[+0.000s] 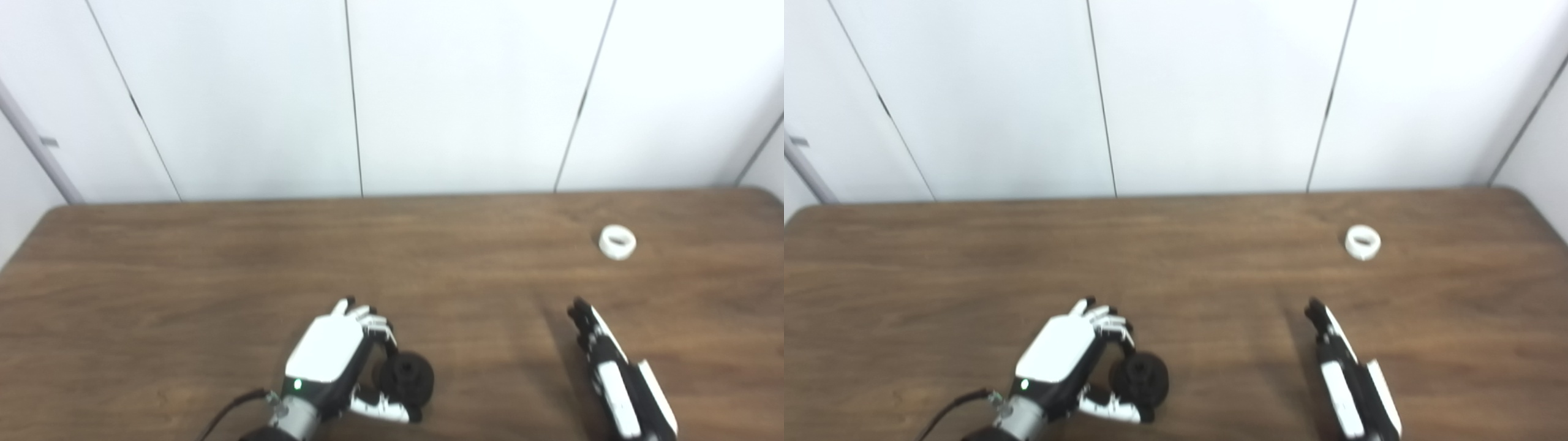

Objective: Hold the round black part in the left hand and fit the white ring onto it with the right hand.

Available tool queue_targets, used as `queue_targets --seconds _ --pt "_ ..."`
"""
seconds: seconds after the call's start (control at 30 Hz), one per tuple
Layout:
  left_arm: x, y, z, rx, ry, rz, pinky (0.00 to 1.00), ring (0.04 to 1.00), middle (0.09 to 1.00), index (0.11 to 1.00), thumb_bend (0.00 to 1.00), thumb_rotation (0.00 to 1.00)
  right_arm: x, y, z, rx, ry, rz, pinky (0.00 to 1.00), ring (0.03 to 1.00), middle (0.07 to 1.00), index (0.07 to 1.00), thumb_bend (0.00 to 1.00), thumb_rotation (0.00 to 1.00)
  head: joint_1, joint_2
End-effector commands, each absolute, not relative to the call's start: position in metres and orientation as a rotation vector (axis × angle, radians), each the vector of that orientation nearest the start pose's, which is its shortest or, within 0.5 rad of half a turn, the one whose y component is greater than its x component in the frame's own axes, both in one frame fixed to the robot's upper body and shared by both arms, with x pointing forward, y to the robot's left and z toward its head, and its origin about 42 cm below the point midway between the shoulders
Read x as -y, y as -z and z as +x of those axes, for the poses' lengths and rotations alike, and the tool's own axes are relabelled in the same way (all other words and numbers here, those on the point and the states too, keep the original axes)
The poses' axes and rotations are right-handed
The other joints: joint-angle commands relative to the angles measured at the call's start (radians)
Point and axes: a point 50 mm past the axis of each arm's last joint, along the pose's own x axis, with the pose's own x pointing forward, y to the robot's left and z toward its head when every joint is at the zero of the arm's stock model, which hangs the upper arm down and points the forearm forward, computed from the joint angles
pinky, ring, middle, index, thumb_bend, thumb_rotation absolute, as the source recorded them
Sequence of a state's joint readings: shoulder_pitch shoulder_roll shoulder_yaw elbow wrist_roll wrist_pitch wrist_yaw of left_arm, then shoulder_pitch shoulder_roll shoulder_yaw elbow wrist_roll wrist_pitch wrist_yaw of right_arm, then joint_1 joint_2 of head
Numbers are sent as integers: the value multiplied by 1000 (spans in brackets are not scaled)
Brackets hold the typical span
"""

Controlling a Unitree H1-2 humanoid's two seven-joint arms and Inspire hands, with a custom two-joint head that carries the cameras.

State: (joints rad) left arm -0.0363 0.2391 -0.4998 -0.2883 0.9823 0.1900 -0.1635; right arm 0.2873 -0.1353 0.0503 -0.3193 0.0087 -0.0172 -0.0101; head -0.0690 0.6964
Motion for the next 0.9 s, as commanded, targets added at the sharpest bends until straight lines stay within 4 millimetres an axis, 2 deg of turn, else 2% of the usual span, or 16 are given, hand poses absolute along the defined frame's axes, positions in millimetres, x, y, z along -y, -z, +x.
queue_targets --seconds 0.0,0.1,0.27,0.4,0.6,0.77,0.87 --pt "-144 -140 252 251 437 1190 1000 889 776 484 521 54 229 -131 194 84 25 -73 1000 988 942 920 580 872 -9 9" --pt "-144 -139 251 249 443 1192 1000 890 776 484 522 54 229 -138 198 100 50 -78 970 966 932 901 586 744 -24 26" --pt "-145 -138 249 246 447 1193 1000 891 778 485 521 54 239 -158 213 105 175 -280 849 879 865 811 633 596 -46 39" --pt "-148 -137 249 240 449 1206 992 893 779 485 521 55 250 -178 230 109 251 -435 852 847 831 752 698 450 -68 47" --pt "-154 -136 248 233 458 1219 994 891 778 486 521 55 267 -200 257 115 324 -564 858 854 834 679 792 255 -98 52" --pt "-161 -136 249 236 459 1222 990 890 775 485 522 55 287 -214 284 160 349 -716 813 841 834 660 829 202 -135 57" --pt "-164 -136 250 236 458 1223 990 891 778 485 522 55 300 -223 301 161 350 -781 842 873 865 670 834 192 -143 58"
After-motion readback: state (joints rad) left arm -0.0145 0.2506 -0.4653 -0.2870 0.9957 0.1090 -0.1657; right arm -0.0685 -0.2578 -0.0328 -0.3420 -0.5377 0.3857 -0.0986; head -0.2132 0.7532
